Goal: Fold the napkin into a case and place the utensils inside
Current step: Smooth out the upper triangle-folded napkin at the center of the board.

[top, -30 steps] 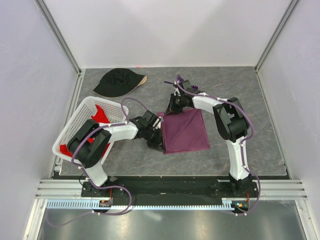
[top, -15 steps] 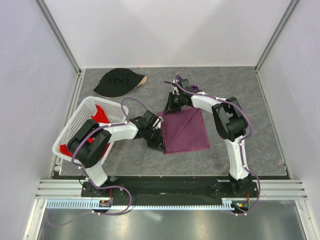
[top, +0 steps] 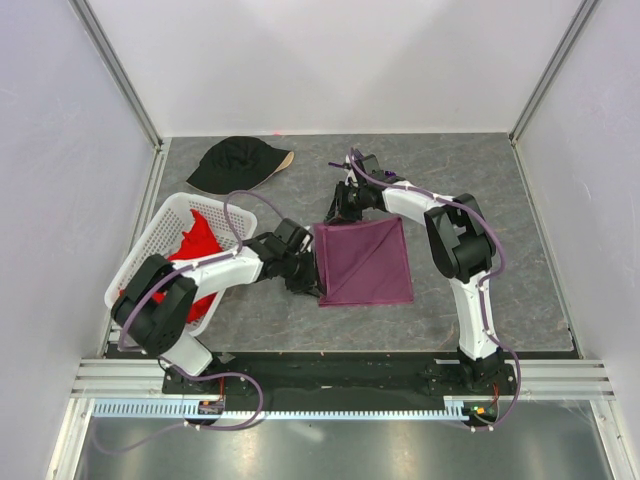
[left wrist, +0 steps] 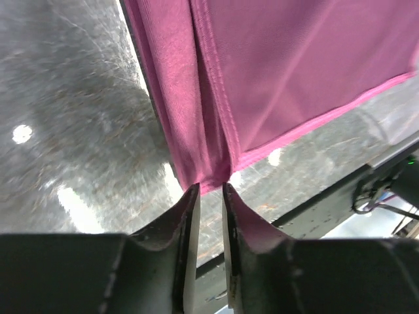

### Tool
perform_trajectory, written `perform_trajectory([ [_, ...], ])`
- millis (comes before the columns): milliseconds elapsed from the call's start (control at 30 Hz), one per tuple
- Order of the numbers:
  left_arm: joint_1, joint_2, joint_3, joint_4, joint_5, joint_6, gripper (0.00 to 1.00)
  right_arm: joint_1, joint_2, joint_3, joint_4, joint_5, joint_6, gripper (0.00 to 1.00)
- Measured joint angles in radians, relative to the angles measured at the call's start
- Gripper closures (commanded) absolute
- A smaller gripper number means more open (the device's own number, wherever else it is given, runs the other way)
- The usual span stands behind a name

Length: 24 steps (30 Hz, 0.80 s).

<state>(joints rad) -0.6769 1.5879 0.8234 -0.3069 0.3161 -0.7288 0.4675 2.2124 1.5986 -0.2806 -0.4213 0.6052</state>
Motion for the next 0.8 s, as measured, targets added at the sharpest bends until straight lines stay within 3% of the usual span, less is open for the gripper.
perform_trajectory([
  [267, 0.032, -0.069, 0.051, -0.04, -0.03, -0.01, 0.64, -0.022, -0.058, 0.001, -0.058, 0.028, -0.037, 0.56],
  [433, 0.063, 0.029, 0.217, -0.081, -0.026, 0.021, 0.62, -0.079, -0.229, -0.093, -0.07, 0.042, -0.061, 0.55],
  [533, 0.092, 0.129, 0.351, -0.115, -0.029, 0.066, 0.64, -0.112, -0.346, -0.185, -0.07, 0.061, -0.078, 0.59],
  [800, 0.151, 0.366, 0.63, -0.203, -0.08, 0.204, 0.62, -0.11, -0.543, -0.502, -0.029, 0.04, -0.082, 0.82],
])
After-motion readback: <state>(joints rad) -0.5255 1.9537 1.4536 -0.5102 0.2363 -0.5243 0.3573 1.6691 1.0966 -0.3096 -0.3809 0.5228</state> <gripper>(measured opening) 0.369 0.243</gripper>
